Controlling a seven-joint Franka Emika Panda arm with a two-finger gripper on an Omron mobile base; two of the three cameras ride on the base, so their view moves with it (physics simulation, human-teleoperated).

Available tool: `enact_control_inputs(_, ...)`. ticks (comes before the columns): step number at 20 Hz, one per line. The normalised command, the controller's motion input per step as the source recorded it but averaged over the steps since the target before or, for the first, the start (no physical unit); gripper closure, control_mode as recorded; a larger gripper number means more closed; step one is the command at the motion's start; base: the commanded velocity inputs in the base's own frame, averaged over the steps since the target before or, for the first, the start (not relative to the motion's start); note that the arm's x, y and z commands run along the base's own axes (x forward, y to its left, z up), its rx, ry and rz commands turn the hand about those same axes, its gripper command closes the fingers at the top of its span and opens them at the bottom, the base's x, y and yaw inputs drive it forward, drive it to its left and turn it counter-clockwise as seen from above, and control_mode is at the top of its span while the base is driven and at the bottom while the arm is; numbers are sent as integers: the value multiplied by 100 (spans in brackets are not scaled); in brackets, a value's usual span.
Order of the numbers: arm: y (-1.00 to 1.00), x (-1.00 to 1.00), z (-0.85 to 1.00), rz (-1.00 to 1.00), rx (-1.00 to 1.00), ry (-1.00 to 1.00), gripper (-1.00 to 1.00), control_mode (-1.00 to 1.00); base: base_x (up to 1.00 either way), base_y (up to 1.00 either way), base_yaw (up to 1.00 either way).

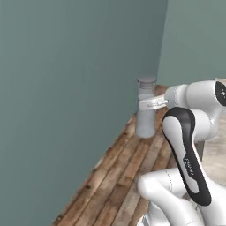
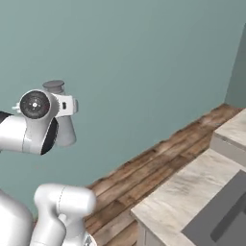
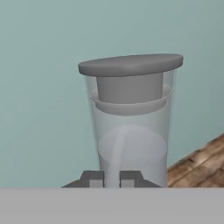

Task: Move the donut and butter stick from the top shelf to the second highest shelf to make space. Then, place the pitcher from the counter on the cleared top shelf.

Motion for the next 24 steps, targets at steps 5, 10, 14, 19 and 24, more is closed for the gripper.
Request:
enact_control_inputs(5,0,0,0,0,0,0,100,100,78,50,-48)
enact_control_inputs(10,0,0,0,0,0,0,100,100,71,11,-52)
enact_control_inputs(14,0,0,0,0,0,0,100,100,73,0,-54)
enact_control_inputs(19,0,0,0,0,0,0,100,100,82,0,-52)
enact_control_inputs(24,0,0,0,0,0,0,100,100,90,38,-45)
